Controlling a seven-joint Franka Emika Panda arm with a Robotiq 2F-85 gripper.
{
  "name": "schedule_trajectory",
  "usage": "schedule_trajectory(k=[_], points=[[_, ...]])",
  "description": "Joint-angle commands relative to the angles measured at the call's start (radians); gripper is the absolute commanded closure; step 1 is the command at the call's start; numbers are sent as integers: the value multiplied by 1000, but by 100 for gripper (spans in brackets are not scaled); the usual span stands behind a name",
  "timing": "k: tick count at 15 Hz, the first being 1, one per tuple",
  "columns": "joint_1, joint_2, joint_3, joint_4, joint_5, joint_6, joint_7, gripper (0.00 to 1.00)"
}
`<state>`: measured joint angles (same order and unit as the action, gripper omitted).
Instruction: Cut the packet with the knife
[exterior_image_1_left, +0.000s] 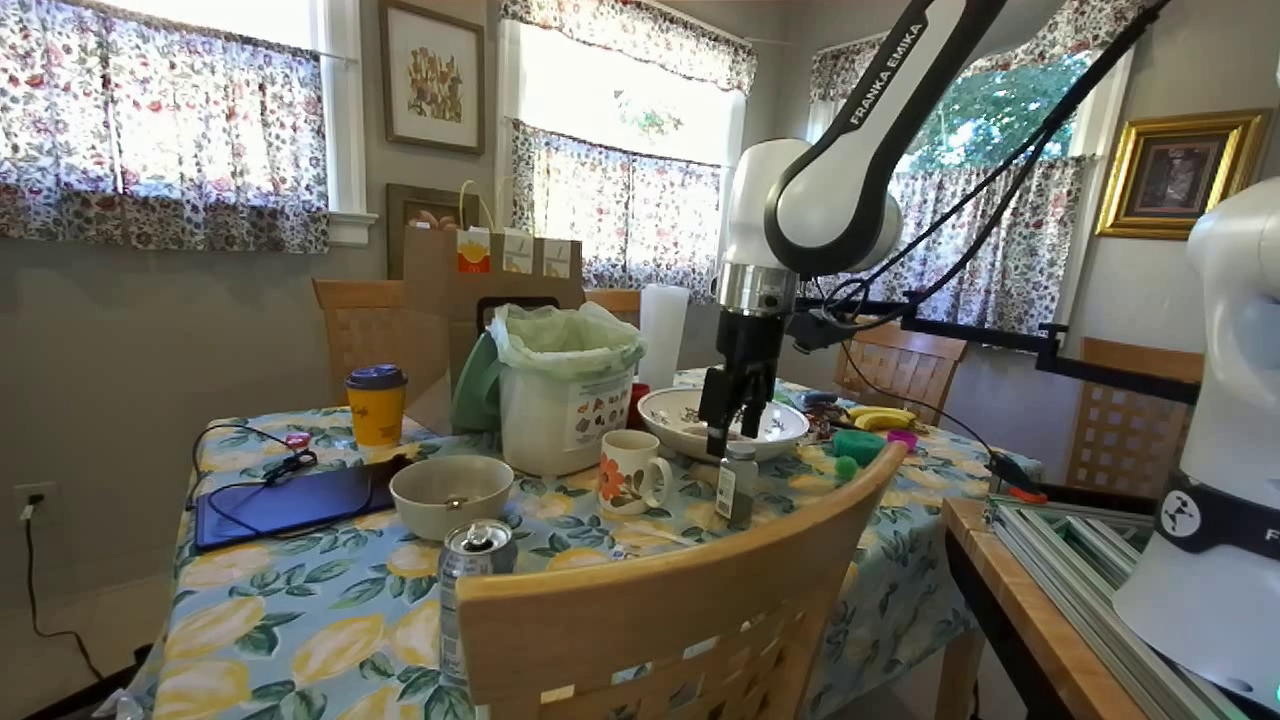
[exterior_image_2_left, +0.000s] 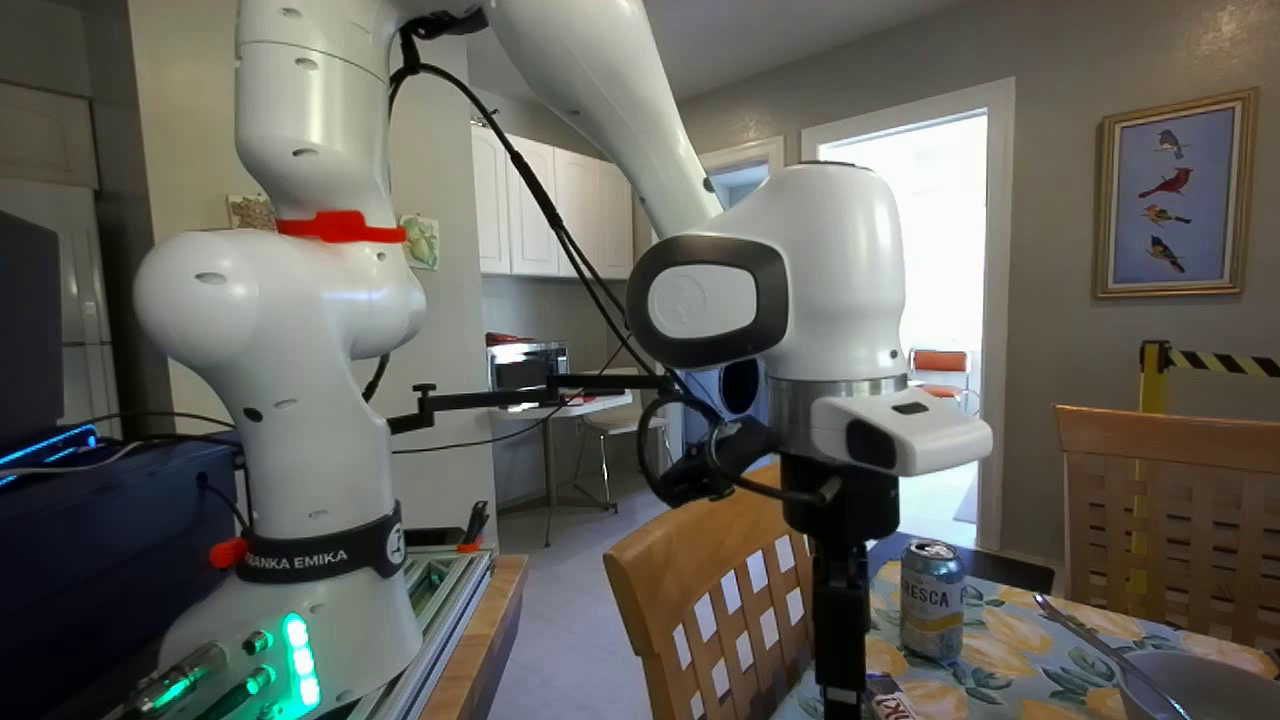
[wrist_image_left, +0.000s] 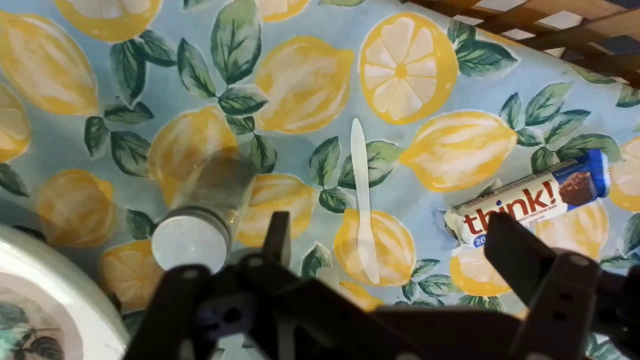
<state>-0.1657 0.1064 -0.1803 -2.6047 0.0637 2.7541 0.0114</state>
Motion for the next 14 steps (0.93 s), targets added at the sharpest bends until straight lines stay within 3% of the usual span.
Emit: schedule_trajectory(k=[1, 7, 14], points=[[-20, 95, 18, 35, 42, 47, -65, 0], [-26, 183, 17, 69, 9, 68, -45, 0], [-5, 159, 8, 43, -15, 62, -15, 0]])
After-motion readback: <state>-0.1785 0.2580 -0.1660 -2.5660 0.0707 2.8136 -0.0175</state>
